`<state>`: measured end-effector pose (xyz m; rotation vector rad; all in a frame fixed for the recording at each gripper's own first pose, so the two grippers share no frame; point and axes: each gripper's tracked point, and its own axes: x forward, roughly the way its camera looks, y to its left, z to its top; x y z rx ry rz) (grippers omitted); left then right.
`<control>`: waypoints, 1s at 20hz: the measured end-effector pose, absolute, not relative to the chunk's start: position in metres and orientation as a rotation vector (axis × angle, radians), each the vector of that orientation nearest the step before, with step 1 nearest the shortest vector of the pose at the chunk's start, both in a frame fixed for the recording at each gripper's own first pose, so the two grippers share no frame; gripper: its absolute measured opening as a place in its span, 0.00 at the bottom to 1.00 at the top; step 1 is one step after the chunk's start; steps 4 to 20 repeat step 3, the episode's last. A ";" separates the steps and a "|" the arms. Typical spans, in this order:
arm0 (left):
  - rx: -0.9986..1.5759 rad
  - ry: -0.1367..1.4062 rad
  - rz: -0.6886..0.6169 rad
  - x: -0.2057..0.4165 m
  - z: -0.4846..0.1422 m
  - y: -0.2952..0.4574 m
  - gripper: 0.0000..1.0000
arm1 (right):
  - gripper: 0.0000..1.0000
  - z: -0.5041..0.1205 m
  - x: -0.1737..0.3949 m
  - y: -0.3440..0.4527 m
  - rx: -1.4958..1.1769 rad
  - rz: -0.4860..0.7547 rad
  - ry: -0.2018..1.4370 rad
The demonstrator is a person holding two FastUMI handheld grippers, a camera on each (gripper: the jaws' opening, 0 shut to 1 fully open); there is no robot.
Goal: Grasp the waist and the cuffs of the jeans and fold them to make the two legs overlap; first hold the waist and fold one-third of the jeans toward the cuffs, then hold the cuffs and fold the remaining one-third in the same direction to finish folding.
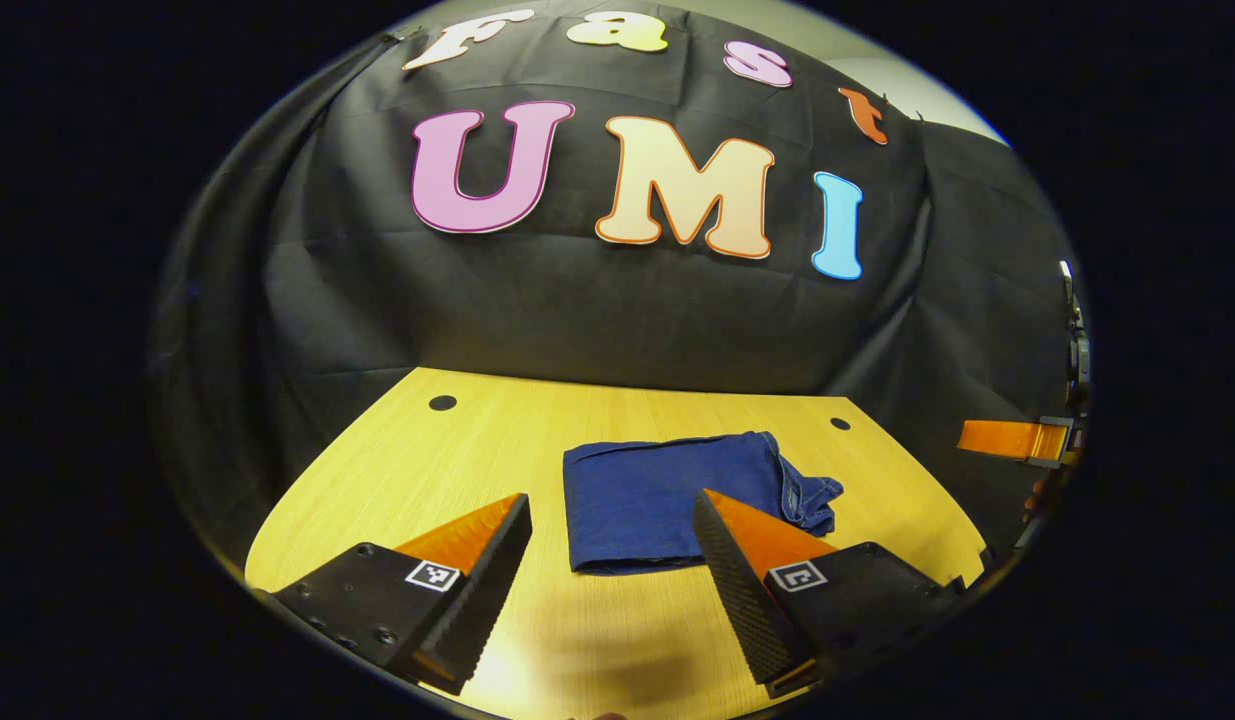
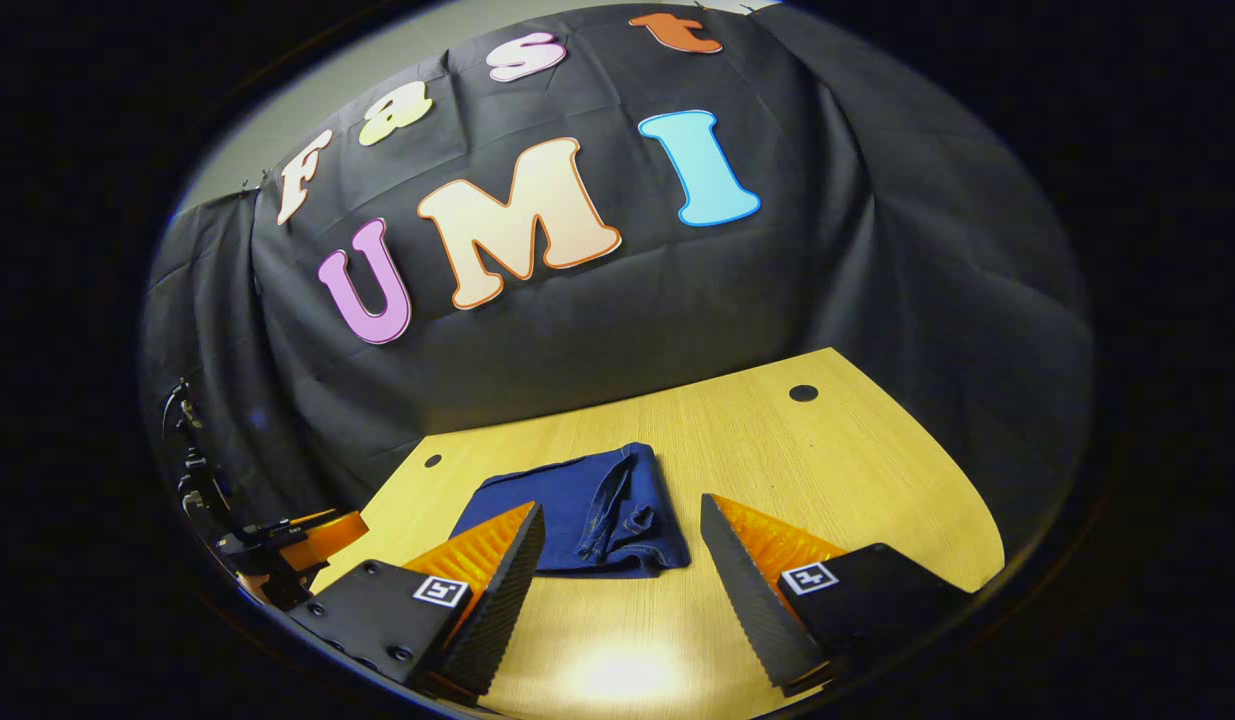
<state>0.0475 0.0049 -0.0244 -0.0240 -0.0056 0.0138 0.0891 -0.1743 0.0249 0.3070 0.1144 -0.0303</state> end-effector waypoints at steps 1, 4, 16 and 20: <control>-0.015 -0.003 0.016 0.049 -0.026 0.005 0.96 | 0.97 0.024 0.088 -0.172 0.302 -0.033 0.118; -0.012 0.008 0.008 0.051 -0.030 0.005 0.96 | 0.98 0.020 0.082 -0.168 0.290 -0.039 0.131; -0.012 0.008 0.008 0.051 -0.030 0.005 0.96 | 0.98 0.020 0.082 -0.168 0.290 -0.039 0.131; -0.012 0.008 0.008 0.051 -0.030 0.005 0.96 | 0.98 0.020 0.082 -0.168 0.290 -0.039 0.131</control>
